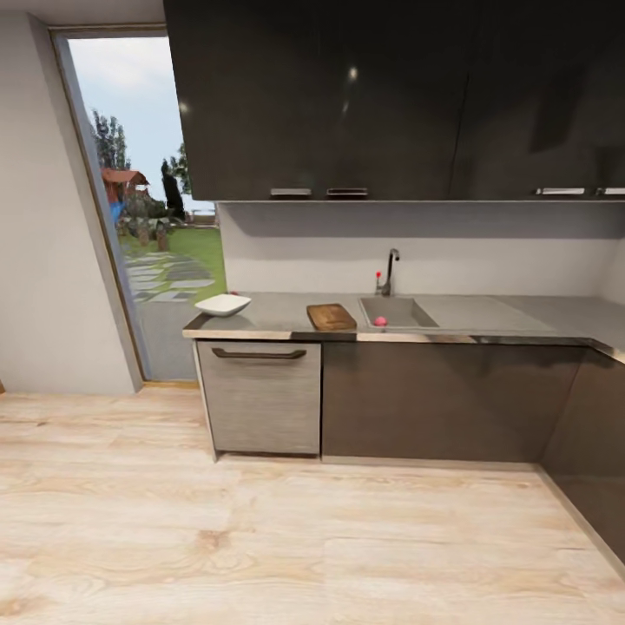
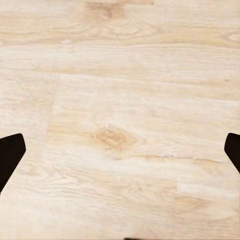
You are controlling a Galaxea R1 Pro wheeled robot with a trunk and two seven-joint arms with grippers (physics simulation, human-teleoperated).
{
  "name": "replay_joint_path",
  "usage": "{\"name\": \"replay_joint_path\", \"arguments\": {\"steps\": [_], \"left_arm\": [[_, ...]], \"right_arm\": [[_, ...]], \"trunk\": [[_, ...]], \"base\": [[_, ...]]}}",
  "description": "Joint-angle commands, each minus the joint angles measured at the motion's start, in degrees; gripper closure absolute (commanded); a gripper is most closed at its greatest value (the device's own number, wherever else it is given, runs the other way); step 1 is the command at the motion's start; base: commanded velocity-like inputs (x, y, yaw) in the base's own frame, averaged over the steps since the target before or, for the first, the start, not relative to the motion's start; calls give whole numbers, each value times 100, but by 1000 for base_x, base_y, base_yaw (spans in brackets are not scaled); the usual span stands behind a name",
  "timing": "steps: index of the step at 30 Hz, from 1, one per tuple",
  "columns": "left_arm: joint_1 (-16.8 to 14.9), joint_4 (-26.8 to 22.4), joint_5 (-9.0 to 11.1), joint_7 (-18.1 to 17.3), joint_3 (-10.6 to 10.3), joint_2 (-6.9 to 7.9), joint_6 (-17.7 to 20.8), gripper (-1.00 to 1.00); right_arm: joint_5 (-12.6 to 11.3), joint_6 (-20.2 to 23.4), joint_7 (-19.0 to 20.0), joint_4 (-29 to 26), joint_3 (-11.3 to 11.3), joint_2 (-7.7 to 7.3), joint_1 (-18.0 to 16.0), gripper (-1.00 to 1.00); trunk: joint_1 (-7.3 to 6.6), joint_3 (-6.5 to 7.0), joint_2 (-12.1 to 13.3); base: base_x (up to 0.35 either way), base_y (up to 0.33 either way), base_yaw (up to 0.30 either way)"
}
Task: In the kitchen, take the Vidalia onion out of the sink, dice it on the chopping board with the paring knife, put the diced onion into the bowl on the countertop, then place both the paring knife and the chopping board into the sink.
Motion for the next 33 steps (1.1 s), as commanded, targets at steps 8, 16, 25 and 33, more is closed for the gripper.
{"name": "replay_joint_path", "arguments": {"steps": [8,16,25,33], "left_arm": [[2,12,16,12,-6,0,-9,-100],[2,13,16,12,-7,-6,-9,-100],[2,17,16,12,-14,-7,-9,-100],[2,19,16,12,-14,-8,-9,-100]], "right_arm": [[-2,-12,-9,-2,5,-1,0,-100],[-2,-12,-9,-2,4,-1,0,-100],[7,-12,-9,-2,-3,-1,0,-100],[15,-8,-9,8,-3,-1,0,-100]], "trunk": [[4,-4,-2],[4,-4,-2],[4,-4,-2],[4,-4,-2]], "base": [[322,0,0],[322,0,0],[322,0,0],[322,0,0]]}}
